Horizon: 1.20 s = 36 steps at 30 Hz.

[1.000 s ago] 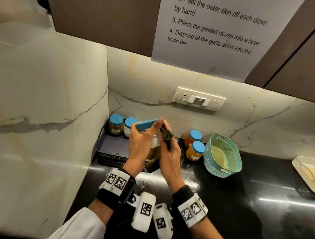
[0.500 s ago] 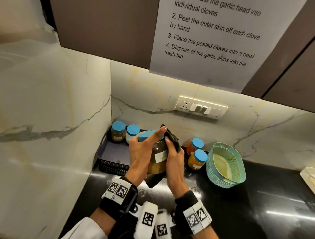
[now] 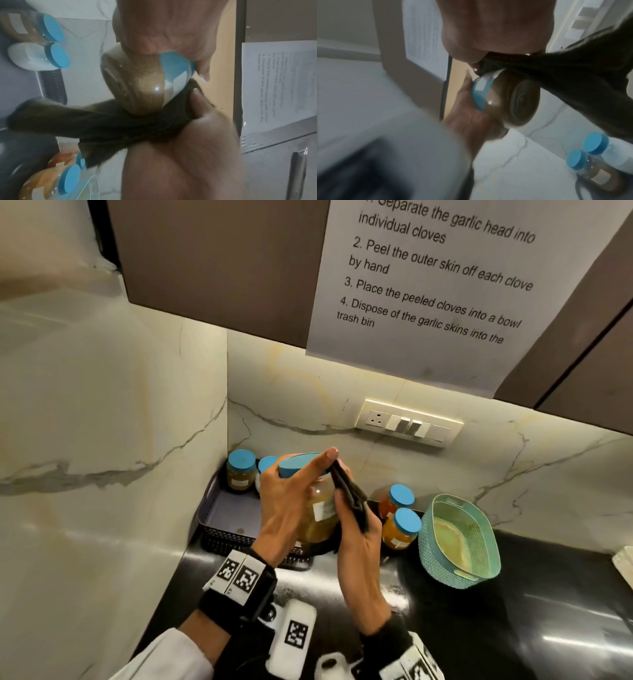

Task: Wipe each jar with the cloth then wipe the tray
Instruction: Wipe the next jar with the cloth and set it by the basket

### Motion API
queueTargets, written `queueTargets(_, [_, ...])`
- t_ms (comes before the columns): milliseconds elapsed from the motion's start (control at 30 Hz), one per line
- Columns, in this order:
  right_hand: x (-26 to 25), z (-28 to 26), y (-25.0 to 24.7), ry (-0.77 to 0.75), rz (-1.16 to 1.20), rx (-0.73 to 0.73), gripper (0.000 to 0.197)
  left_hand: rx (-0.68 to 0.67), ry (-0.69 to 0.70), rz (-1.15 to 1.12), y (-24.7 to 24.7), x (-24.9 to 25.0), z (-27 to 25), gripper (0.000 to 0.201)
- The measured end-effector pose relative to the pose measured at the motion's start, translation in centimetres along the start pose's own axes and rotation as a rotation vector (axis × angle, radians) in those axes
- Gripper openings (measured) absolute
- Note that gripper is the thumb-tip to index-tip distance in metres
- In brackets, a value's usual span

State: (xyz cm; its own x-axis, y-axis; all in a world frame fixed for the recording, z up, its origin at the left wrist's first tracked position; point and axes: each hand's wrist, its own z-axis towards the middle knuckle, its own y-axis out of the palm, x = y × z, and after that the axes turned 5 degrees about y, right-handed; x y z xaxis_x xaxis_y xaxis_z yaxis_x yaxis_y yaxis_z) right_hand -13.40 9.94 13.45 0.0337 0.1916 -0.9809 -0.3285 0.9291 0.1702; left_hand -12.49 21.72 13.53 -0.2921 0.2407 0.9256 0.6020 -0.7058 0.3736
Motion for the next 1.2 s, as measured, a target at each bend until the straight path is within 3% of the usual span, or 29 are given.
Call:
queueTargets(133, [-1.0, 3.0, -0.6, 0.087, -0.035, -0.021, 0.024, -0.049, 0.037, 0.067, 0.9, -0.3, -0.7, 0.066])
queueTargets(333, [-0.9, 1.1, -0.7, -0.025, -0.056, 0.006, 0.029, -0.055, 0.041, 0.048, 1.3, 1.7, 0.9, 0.071])
queueTargets(467, [-2.9, 3.4, -0.9, 0.061, 0.000, -0.001, 0.023, -0.149, 0.057, 0.097, 2.7, 2.5, 0.0, 0.046])
queueTargets(633, [-2.3, 0.9, 0.0, -0.098, -0.004, 0.032, 0.038, -0.119, 0.068, 0.085, 2.7, 3.4, 1.8, 0.065])
queueTargets(700, [-2.9, 2.1, -0.3, -0.053, 0.022, 0.041, 0.021, -0.107, 0.060, 0.101, 2.8, 3.3, 1.5, 0.071])
queueTargets(800, [-3.2, 2.7, -0.4, -0.012, 0.013, 0.017, 0.033, -0.118, 0.011, 0.091, 2.9, 3.2, 0.9, 0.076])
queueTargets(867, [-2.9, 1.3, 0.1, -0.068, 0.012, 0.038, 0.027, -0.115, -0.002, 0.086, 2.7, 3.8, 1.5, 0.078])
queueTargets(933, [-2.6, 0.9, 0.6, -0.082, 0.008, 0.064, 0.041, -0.099, 0.012, 0.088, 2.5, 4.1, 1.8, 0.076])
queueTargets(1067, [-4.0, 3.3, 0.2, 0.023, 0.076, 0.061, 0.029, -0.144, 0.050, 0.103, 3.2, 4.1, 0.2, 0.065])
queueTargets(1133, [-3.5, 2.3, 0.5, -0.014, 0.032, 0.081, 0.034, -0.144, 0.059, 0.088, 3.0, 4.5, 0.3, 0.067])
queueTargets(1200, [-2.7, 0.6, 1.0, -0.080, 0.044, 0.082, 0.021, -0.122, 0.075, 0.107, 2.6, 4.6, 1.4, 0.074])
